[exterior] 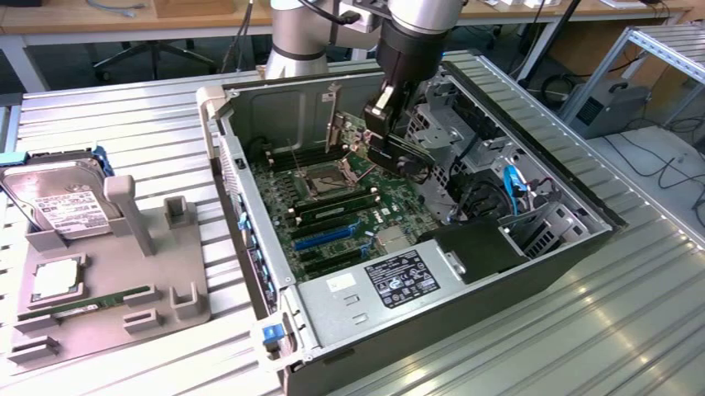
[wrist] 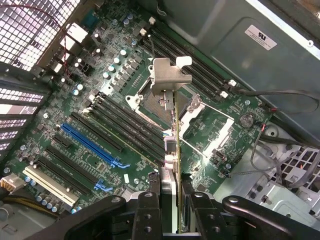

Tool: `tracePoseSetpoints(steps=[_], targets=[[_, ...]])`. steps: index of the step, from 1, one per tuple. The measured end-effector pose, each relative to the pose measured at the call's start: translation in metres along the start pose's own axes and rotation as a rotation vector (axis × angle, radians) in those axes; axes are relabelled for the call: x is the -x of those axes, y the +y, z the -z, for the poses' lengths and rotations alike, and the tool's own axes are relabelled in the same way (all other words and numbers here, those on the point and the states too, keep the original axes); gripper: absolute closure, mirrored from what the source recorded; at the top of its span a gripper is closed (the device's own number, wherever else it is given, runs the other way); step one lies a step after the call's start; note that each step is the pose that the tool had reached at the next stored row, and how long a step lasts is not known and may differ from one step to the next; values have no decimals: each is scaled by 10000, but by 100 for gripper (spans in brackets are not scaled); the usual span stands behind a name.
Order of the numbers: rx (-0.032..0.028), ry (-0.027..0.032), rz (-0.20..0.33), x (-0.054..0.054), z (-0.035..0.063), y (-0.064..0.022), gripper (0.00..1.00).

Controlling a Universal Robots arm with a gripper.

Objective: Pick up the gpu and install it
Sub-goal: 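Insert the gpu into the slot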

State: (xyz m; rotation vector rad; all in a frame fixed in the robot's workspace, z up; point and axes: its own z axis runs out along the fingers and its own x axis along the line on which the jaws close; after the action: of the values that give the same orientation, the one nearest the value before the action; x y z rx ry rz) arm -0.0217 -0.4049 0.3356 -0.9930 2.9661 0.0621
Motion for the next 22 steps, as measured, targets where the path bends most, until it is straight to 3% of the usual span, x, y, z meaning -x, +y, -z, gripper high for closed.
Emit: tracePoseSetpoints(steps=[22], targets=[[23,32,935,0,0,0,73]])
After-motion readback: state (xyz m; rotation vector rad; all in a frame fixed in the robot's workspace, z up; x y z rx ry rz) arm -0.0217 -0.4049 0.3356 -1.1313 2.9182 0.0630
